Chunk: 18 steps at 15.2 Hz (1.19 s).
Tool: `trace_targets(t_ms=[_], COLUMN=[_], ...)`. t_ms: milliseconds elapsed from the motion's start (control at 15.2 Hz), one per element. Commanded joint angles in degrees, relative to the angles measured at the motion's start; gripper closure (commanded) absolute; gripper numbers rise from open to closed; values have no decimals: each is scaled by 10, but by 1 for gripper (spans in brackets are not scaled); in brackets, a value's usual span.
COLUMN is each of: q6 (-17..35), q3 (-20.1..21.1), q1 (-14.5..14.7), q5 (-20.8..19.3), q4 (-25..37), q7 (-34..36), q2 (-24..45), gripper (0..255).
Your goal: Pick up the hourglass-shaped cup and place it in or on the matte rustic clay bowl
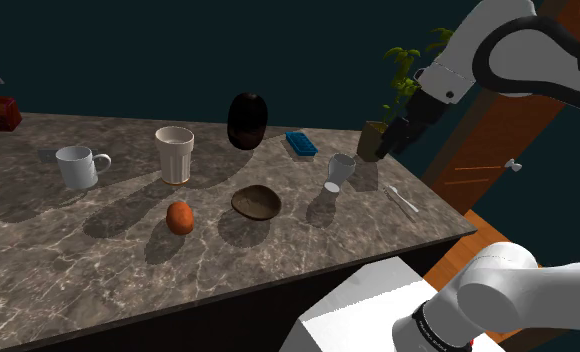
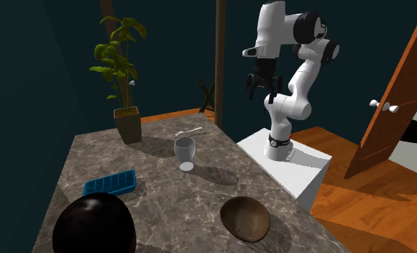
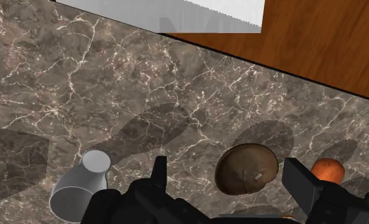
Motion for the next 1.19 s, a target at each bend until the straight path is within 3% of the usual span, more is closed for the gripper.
trace_targets(t_ms=[0,594,1122], q6=[0,160,286], q3=[0,-39,-77], q1=[0,-28,-45], q5=[0,-18,-15], q4=[0,-28,-1], q7=[0,-42,-80], q2=[0,122,265], gripper=[0,0,0])
